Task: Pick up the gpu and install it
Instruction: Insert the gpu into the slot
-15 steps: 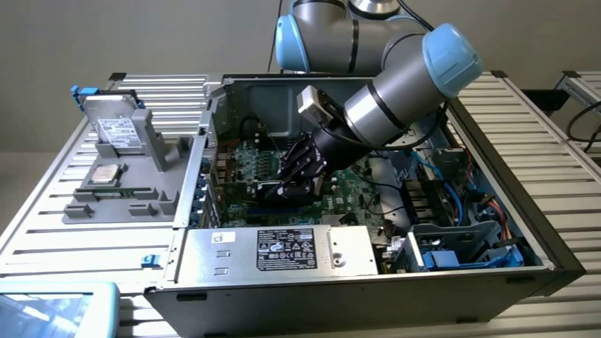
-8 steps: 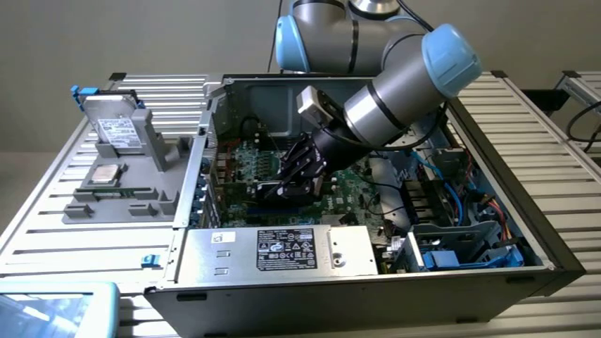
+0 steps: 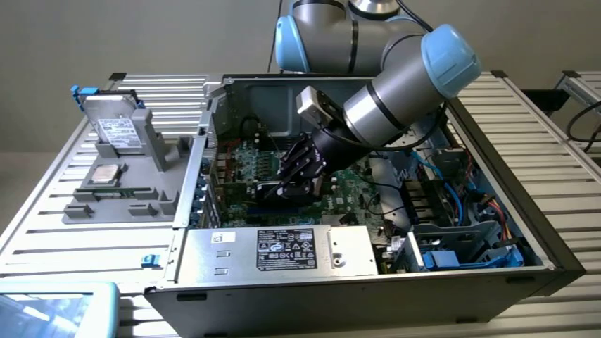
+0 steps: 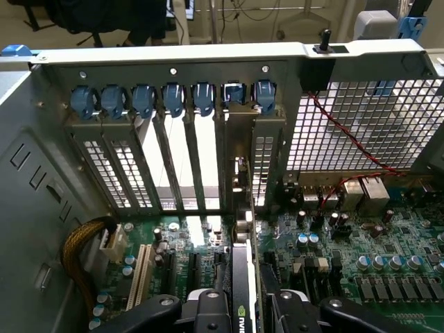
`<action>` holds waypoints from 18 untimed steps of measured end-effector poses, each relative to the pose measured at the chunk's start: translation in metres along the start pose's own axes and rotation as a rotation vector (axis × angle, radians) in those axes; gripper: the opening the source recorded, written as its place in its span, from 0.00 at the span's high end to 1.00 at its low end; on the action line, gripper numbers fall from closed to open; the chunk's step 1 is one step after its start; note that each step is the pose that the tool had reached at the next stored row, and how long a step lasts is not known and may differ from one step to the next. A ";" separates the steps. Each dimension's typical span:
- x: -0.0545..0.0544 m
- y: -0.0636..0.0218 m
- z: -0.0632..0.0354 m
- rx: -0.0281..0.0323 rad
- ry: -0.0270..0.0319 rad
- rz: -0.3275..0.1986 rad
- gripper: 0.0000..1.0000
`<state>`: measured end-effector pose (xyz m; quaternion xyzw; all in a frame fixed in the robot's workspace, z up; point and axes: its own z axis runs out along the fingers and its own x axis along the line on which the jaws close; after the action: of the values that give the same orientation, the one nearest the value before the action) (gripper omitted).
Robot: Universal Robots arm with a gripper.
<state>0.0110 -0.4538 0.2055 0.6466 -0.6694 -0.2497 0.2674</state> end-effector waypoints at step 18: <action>0.002 -0.0002 0.0002 0.0001 -0.0012 -0.001 0.72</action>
<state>0.0109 -0.4554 0.2053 0.6468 -0.6692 -0.2502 0.2669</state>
